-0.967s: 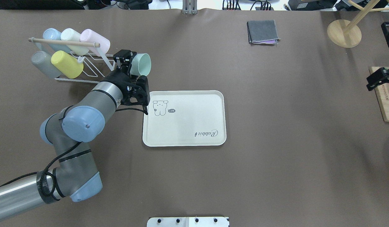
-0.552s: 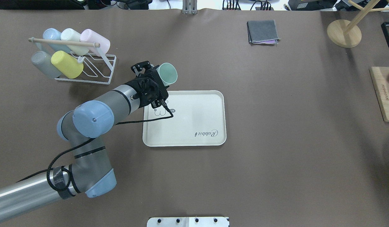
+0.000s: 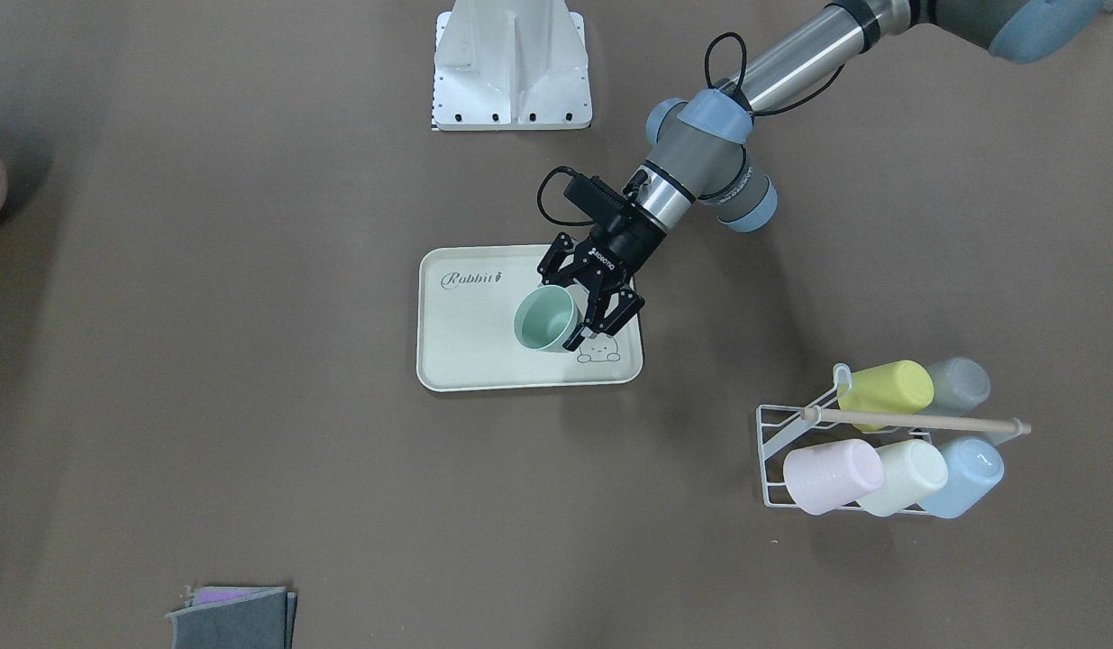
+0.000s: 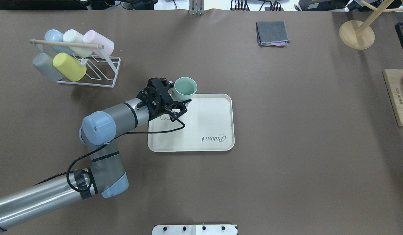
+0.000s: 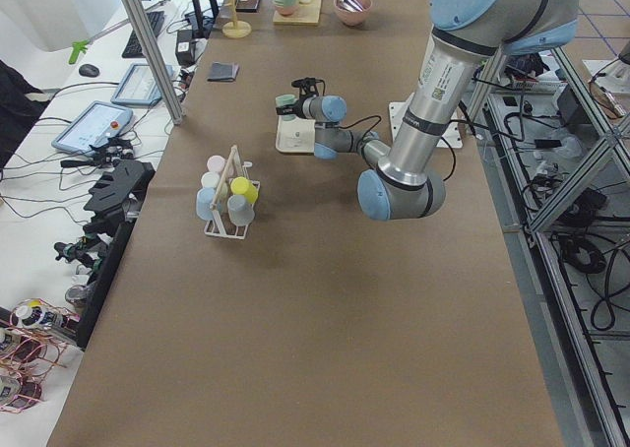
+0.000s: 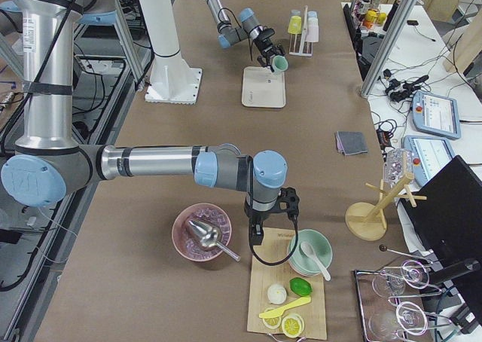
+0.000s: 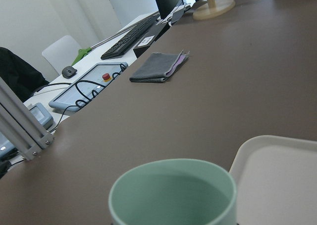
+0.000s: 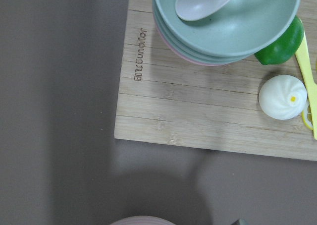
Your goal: Pick up and place green cup on tray
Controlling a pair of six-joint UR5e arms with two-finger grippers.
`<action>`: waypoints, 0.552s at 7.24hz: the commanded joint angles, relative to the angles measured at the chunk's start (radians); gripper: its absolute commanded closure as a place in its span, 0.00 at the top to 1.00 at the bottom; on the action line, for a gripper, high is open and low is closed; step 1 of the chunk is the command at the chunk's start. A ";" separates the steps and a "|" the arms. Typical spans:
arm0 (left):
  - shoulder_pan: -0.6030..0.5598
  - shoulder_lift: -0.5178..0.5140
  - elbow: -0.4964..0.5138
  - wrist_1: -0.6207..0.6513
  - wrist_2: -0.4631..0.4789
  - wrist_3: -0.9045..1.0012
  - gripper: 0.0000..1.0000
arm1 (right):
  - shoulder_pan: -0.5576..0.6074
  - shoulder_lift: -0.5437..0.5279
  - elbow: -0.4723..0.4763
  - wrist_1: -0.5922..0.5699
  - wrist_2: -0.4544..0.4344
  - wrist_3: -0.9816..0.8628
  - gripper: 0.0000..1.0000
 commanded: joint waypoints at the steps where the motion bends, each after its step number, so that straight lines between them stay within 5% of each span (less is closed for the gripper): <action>1: 0.012 -0.019 0.017 -0.011 -0.087 -0.163 0.00 | 0.008 -0.002 -0.006 0.000 -0.008 -0.010 1.00; 4: 0.038 -0.044 0.056 -0.011 -0.092 -0.163 0.00 | 0.008 -0.002 -0.008 0.001 -0.012 -0.010 1.00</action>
